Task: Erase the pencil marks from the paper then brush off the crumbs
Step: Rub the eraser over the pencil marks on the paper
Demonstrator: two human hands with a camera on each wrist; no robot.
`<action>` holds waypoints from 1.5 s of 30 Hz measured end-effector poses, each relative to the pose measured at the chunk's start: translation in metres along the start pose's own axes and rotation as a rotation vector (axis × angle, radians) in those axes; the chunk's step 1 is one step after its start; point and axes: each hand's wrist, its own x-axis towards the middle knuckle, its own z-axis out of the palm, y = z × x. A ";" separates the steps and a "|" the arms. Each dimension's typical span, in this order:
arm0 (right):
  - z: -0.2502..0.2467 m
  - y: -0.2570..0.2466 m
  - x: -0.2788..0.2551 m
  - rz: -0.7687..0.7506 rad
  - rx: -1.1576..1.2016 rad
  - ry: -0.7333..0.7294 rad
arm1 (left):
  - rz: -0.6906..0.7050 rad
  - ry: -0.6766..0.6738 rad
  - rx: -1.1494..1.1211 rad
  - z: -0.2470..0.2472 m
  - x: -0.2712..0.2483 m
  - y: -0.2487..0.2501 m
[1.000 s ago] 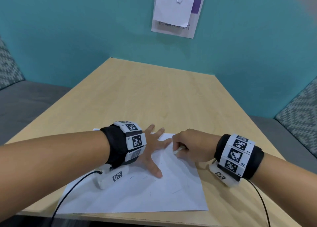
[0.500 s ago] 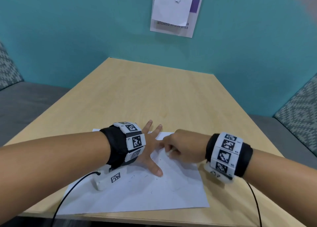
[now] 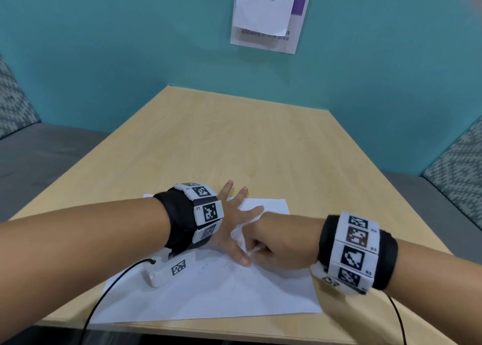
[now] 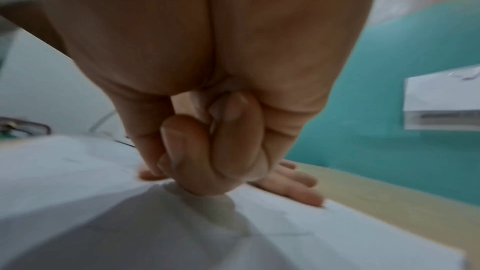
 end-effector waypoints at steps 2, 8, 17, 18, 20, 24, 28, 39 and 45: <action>-0.002 0.006 -0.001 0.014 0.005 0.021 | 0.005 -0.002 -0.004 0.000 0.001 -0.001; 0.002 0.016 -0.006 0.044 -0.013 0.096 | -0.008 -0.005 0.020 -0.001 0.000 0.000; 0.006 0.017 -0.009 0.047 0.021 0.108 | -0.020 -0.016 0.029 -0.002 0.000 0.001; 0.010 0.010 -0.011 0.009 0.051 0.092 | -0.017 -0.016 0.035 -0.003 0.000 0.002; 0.006 0.019 -0.010 0.036 0.056 0.076 | -0.020 -0.019 0.035 -0.002 -0.001 0.001; -0.009 0.041 -0.007 0.133 0.053 0.135 | -0.028 -0.012 0.025 -0.001 0.001 0.000; 0.008 0.013 -0.010 0.016 0.066 0.069 | -0.018 -0.012 0.025 -0.003 0.000 0.002; -0.002 0.037 -0.007 0.104 0.057 0.112 | -0.033 -0.023 0.030 -0.004 -0.001 0.001; 0.013 0.018 -0.011 0.012 0.073 0.109 | -0.031 -0.027 0.041 -0.004 0.001 0.000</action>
